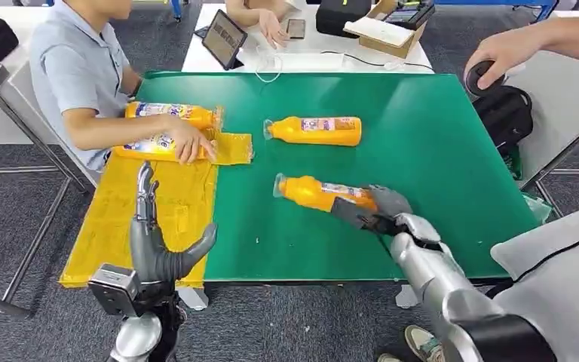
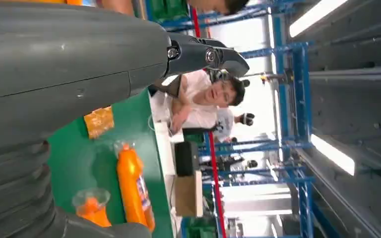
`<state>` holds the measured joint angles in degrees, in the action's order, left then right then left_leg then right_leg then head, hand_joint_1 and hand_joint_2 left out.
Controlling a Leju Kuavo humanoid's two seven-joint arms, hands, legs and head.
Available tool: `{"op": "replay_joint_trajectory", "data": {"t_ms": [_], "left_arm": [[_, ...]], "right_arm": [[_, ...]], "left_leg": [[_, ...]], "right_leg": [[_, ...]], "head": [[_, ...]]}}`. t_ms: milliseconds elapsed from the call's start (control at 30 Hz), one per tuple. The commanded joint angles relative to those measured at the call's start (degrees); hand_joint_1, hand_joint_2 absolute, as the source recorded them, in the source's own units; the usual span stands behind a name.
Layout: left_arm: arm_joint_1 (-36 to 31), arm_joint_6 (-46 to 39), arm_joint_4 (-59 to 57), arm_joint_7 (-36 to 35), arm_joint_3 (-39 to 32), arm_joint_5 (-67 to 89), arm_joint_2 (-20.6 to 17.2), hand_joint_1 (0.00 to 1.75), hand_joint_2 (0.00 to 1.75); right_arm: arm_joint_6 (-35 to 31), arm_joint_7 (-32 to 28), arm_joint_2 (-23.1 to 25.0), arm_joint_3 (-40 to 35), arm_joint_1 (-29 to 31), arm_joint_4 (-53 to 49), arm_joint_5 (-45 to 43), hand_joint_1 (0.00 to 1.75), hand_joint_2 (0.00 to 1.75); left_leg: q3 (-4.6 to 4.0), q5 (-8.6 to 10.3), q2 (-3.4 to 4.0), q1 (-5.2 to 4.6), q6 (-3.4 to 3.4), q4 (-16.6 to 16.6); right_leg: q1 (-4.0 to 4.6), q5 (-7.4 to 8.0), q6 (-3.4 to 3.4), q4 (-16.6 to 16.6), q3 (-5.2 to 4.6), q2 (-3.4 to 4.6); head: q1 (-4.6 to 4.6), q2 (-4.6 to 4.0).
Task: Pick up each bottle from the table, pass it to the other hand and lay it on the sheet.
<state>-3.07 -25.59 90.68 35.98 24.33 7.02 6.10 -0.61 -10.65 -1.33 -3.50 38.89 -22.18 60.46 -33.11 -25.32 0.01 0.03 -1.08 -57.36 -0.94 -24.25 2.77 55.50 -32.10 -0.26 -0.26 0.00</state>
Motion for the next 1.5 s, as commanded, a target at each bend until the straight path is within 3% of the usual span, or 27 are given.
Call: {"op": "replay_joint_trajectory", "data": {"t_ms": [33, 167, 267, 333, 367, 467, 600, 733, 867, 1100, 1300, 1500], "left_arm": [[-2.5, 1.9, -4.1, 0.0, 2.7, -1.0, -1.3, 0.00, 1.75], [-1.1, 2.7, -3.0, -0.7, 1.7, -1.9, -0.6, 0.00, 1.75], [0.7, 4.1, -3.0, -4.0, -0.1, -6.6, 1.0, 0.00, 1.75], [1.6, 4.6, -4.3, -6.3, -0.6, -9.6, 1.9, 0.00, 1.75], [2.4, 5.3, -5.9, -10.9, -1.2, -13.8, 2.6, 0.00, 1.75], [3.9, 6.2, -9.7, -15.0, -1.1, -21.0, 3.2, 0.00, 1.75], [4.6, 6.2, -11.7, -14.4, 0.9, -24.7, 2.4, 0.00, 1.75], [4.4, 6.4, -11.2, -14.5, 1.7, -24.9, 1.8, 0.00, 1.75], [4.9, 17.6, -9.1, -10.5, 7.0, -23.4, -2.6, 0.00, 1.75], [4.6, 22.5, -7.6, -10.5, 6.9, -23.2, -1.5, 0.00, 1.75], [4.9, 26.0, -7.1, -10.7, 6.7, -24.8, -1.5, 0.00, 1.75], [3.2, 24.2, -8.4, -9.2, 5.2, -24.4, -0.1, 0.00, 1.75]], "right_arm": [[3.4, -11.6, -1.0, 0.3, -4.2, 4.6, -4.9, 1.75, 1.75], [-2.3, -23.4, 2.5, 4.1, -7.7, 0.3, -14.4, 1.75, 1.75], [-8.7, -28.1, 5.7, 4.7, -10.9, -5.8, -19.8, 1.75, 1.75], [-10.4, -28.5, 7.3, 4.1, -13.8, -11.7, -24.1, 1.75, 1.75], [-12.8, -29.4, 8.8, 3.5, -17.4, -19.2, -30.2, 1.75, 1.75], [-19.1, -26.5, 10.5, -0.9, -24.4, -33.6, -39.1, 1.75, 1.75], [-26.0, -26.2, 10.6, -6.4, -28.0, -41.6, -44.3, 1.75, 1.75], [-27.3, -27.5, 10.5, -6.6, -27.9, -41.6, -46.2, 1.75, 1.75], [-24.6, -26.9, 10.6, -13.9, -27.1, -41.1, -47.8, 1.75, 1.75], [-22.2, -23.2, 13.7, -32.0, -22.5, -26.3, -40.1, 1.75, 1.75], [-20.2, -22.9, 15.9, -38.0, -21.6, -22.3, -39.0, 1.75, 1.75], [-17.9, -22.0, 17.2, -42.7, -20.6, -21.9, -39.4, 1.75, 1.75]], "left_leg": [[0.03, 0.09, -0.18, 0.09, 0.06, 0.1], [0.14, 0.02, 0.01, 0.11, 0.07, 0.1], [0.12, 0.02, 0.15, 0.12, 0.09, 0.1], [0.08, 0.00, 0.17, 0.13, 0.10, 0.1], [0.04, 0.00, 0.22, 0.10, 0.08, 0.1], [-0.13, 0.00, 0.17, 0.08, 0.06, 0.1], [-0.50, -0.03, 0.10, 0.09, 0.08, 0.0], [-0.63, -0.06, 0.10, 0.07, 0.07, 0.0], [-0.78, 0.00, 0.06, 0.05, 0.09, 0.0], [-0.64, -0.07, 0.37, 0.13, 0.16, 0.1], [-0.75, -0.01, 0.15, 0.15, 0.10, 0.1], [-0.85, 0.01, 0.08, 0.13, 0.10, 0.0]], "right_leg": [[0.09, 0.06, -0.09, -0.2, 0.30, -0.17], [0.12, 0.05, -0.11, -0.1, 0.72, 0.07], [0.14, 0.07, -0.11, -0.1, 0.68, 0.20], [0.15, 0.06, -0.13, -0.1, 0.61, 0.24], [0.12, 0.07, -0.09, 0.0, 0.57, 0.29], [0.12, 0.05, -0.08, 0.0, 0.42, 0.23], [0.13, -0.02, -0.10, 0.0, 0.12, 0.21], [0.10, -0.05, -0.11, 0.1, 0.00, 0.20], [0.07, -0.01, -0.12, 0.1, -0.16, 0.16], [0.15, 0.01, -0.20, 0.0, -0.11, 0.46], [0.17, -0.02, -0.13, 0.0, -0.14, 0.24], [0.14, -0.02, -0.12, 0.1, -0.21, 0.17]], "head": [[-0.02, 0.00], [-0.02, 0.00], [0.00, 0.00], [0.00, 0.00], [-0.04, 0.00], [-0.02, 0.00], [-0.04, 0.00], [-0.02, 0.00], [-0.02, 0.00], [-0.02, 0.00], [-0.02, 0.00], [0.00, 0.00]]}}
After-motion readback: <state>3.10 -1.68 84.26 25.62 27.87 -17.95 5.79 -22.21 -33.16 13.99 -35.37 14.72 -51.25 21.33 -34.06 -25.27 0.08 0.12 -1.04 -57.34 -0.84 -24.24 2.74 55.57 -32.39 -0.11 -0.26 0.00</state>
